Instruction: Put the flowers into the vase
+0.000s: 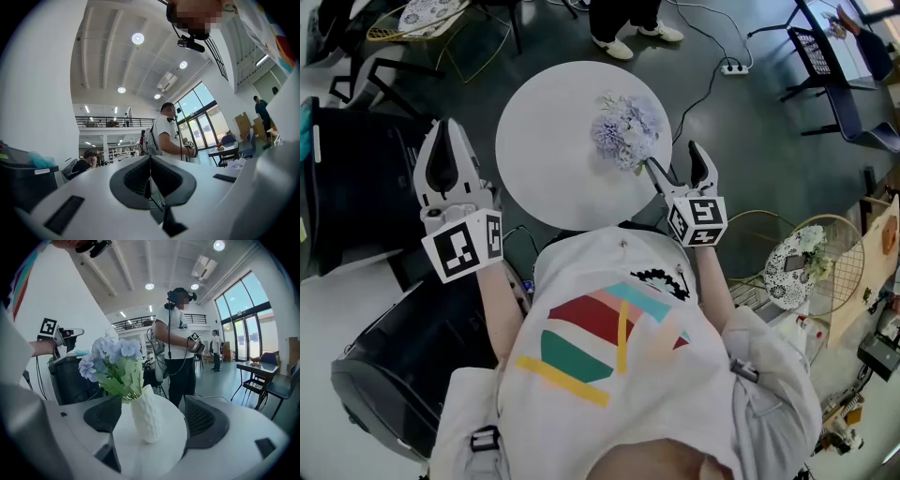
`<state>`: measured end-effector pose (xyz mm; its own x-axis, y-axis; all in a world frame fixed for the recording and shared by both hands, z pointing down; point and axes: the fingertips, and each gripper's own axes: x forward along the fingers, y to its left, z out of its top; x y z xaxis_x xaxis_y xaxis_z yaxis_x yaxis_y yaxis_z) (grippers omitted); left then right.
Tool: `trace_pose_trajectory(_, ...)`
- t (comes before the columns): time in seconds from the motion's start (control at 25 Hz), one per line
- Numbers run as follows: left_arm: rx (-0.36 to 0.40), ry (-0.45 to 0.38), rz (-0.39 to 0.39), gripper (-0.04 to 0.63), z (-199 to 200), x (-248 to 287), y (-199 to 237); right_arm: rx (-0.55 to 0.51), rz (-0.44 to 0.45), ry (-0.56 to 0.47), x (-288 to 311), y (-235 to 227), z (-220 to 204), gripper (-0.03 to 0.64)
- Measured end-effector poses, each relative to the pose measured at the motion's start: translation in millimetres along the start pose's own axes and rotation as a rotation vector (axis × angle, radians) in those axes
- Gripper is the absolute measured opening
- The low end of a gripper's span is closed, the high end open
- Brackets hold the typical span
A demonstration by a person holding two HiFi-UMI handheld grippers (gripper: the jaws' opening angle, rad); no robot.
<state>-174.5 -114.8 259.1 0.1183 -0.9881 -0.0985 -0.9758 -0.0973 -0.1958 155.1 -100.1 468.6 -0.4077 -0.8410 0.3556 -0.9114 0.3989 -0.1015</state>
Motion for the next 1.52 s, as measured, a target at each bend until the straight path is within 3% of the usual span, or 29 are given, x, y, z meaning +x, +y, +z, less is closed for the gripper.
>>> trace_pose_trajectory(0.2, -0.001, 0.0, -0.006, 0.008, -1.0, 0.5, -1.4, 0.021, -0.027, 0.012, -6.6, -8.9, -9.4, 0.41)
trace_pose_trajectory(0.48, -0.004, -0.005, -0.015, 0.008, 0.7, 2.4, -4.7, -0.026, -0.079, 0.092, -11.1, -17.0, -30.4, 0.41)
trace_pose_trajectory(0.64, -0.005, -0.008, -0.015, 0.008, 0.7, 2.8, -4.2, -0.019, -0.184, 0.187, -15.9, -34.4, -44.0, 0.409)
trace_pose_trajectory(0.72, -0.006, -0.01, -0.015, 0.008, 0.6, 3.3, -3.5, 0.017, -0.237, 0.175, -19.8, -45.8, -38.8, 0.408)
trace_pose_trajectory(0.84, -0.007, -0.014, -0.014, 0.008, 1.8, 3.7, -4.4, 0.02, -0.293, 0.112, -27.0, -60.1, -14.2, 0.397)
trace_pose_trajectory(0.88, -0.009, -0.016, -0.014, 0.008, 2.4, 3.9, -4.9, -0.005, -0.32, 0.091, -30.3, -65.0, -2.2, 0.348)
trace_pose_trajectory(1.0, -0.025, -0.03, -0.017, 0.008, 7.0, 4.6, -6.6, -0.069, -0.419, 0.004, -44.6, -77.5, 48.1, 0.027)
trace_pose_trajectory(1.12, -0.035, -0.054, -0.019, 0.008, 16.5, 5.3, -8.2, -0.091, -0.462, -0.167, -59.0, -73.3, 119.4, 0.012)
trace_pose_trajectory(1.28, -0.043, -0.085, -0.024, 0.008, 31.8, 6.0, -14.9, -0.203, -0.469, -0.387, -73.6, -39.6, 211.0, 0.012)
trace_pose_trajectory(1.4, -0.052, -0.115, -0.039, 0.008, 47.5, 5.6, -23.9, -0.208, -0.369, -0.52, -76.6, -1.2, 259.1, 0.012)
trace_pose_trajectory(1.52, -0.1, -0.135, -0.059, 0.008, 60.4, 8.4, -33.4, -0.133, -0.203, -0.566, -64.9, 45.1, 274.5, 0.012)
